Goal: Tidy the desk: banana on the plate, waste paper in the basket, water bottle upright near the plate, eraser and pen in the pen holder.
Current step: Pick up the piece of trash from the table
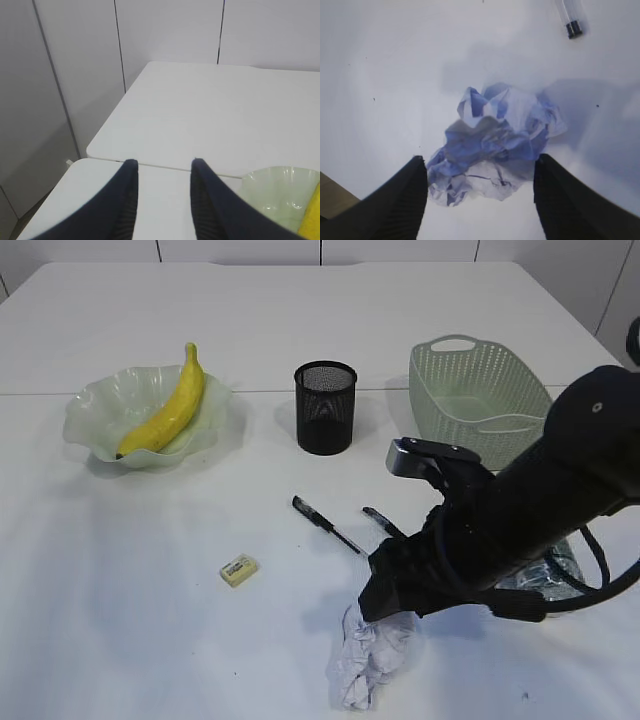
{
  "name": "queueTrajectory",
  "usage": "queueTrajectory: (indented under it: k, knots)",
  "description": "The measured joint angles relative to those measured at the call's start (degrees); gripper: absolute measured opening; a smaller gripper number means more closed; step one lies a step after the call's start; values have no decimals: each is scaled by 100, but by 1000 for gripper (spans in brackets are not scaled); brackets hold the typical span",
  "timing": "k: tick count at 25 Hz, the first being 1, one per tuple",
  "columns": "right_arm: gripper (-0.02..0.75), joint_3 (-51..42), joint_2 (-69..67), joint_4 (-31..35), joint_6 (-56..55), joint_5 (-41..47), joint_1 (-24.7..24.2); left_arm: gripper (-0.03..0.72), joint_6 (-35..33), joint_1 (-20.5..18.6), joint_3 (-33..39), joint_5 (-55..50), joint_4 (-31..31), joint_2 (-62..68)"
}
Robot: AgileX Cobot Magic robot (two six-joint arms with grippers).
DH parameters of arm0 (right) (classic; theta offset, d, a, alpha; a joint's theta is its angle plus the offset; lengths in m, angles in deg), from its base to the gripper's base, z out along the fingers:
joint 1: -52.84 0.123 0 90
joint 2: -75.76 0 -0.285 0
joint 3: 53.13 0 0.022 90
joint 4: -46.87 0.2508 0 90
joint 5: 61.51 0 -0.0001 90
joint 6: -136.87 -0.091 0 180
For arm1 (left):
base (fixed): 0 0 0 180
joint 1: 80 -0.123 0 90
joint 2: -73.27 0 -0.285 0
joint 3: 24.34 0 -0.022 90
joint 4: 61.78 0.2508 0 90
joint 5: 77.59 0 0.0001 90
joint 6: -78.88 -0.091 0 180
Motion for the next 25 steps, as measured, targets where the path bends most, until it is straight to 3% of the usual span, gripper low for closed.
queueTrajectory:
  k: [8, 16, 25]
  knots:
    - [501, 117, -210, -33, -80, 0, 26, 244, 0, -26, 0, 0, 0, 0]
    - [502, 433, -573, -81, -120, 0, 522, 238, 0, 3, 0, 0, 20, 0]
    - [501, 673, -655, -149, -160, 90, 609, 237, 0, 3, 0, 0, 174, 0]
